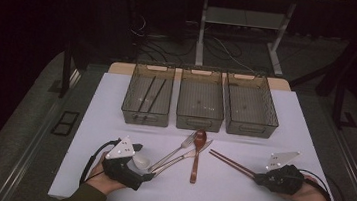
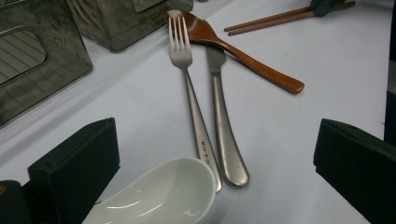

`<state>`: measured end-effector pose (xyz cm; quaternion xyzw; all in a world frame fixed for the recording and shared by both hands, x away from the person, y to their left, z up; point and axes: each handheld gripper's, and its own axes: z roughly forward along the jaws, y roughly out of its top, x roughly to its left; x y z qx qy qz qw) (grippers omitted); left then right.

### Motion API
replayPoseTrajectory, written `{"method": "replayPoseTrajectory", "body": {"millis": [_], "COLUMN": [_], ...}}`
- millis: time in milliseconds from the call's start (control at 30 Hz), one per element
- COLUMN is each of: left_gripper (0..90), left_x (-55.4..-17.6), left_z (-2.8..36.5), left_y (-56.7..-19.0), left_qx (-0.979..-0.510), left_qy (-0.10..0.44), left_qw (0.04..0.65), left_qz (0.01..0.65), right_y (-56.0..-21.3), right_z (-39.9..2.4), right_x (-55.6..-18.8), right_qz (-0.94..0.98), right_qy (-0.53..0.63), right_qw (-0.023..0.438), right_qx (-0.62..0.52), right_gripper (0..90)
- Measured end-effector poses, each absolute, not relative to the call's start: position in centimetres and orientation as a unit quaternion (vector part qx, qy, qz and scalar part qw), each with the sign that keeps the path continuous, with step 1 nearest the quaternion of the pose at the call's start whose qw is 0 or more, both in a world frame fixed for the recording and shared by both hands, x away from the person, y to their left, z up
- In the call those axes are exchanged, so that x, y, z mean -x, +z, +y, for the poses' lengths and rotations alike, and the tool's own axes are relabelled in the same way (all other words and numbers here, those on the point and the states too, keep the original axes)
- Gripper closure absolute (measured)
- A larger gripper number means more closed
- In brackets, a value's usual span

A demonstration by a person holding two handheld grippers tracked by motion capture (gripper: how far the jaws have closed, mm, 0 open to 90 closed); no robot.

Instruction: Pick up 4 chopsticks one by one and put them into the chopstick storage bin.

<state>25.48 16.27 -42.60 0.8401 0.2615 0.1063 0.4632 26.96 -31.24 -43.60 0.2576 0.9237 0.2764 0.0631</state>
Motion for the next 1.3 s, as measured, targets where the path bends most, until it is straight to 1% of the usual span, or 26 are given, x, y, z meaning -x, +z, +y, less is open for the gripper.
{"method": "replayPoseTrajectory", "body": {"millis": [267,900,1300], "left_gripper": [0.0,0.0,0.0], "left_x": [-25.5,-25.5,-25.5], "left_z": [16.3,16.3,16.3], "left_y": [-42.6,-42.6,-42.6], "left_qx": [-0.84,-0.842,-0.841], "left_qy": [0.106,0.105,0.103], "left_qw": [0.464,0.463,0.465], "left_qz": [0.26,0.256,0.258], "right_y": [-43.7,-43.3,-42.6], "right_z": [-31.4,-31.6,-32.2], "right_x": [-27.0,-27.0,-26.9], "right_qz": [0.923,0.92,0.913], "right_qy": [0.283,0.297,0.317], "right_qw": [0.06,0.049,0.053], "right_qx": [-0.254,-0.252,-0.25], "right_gripper": [84.3,84.4,84.4]}}
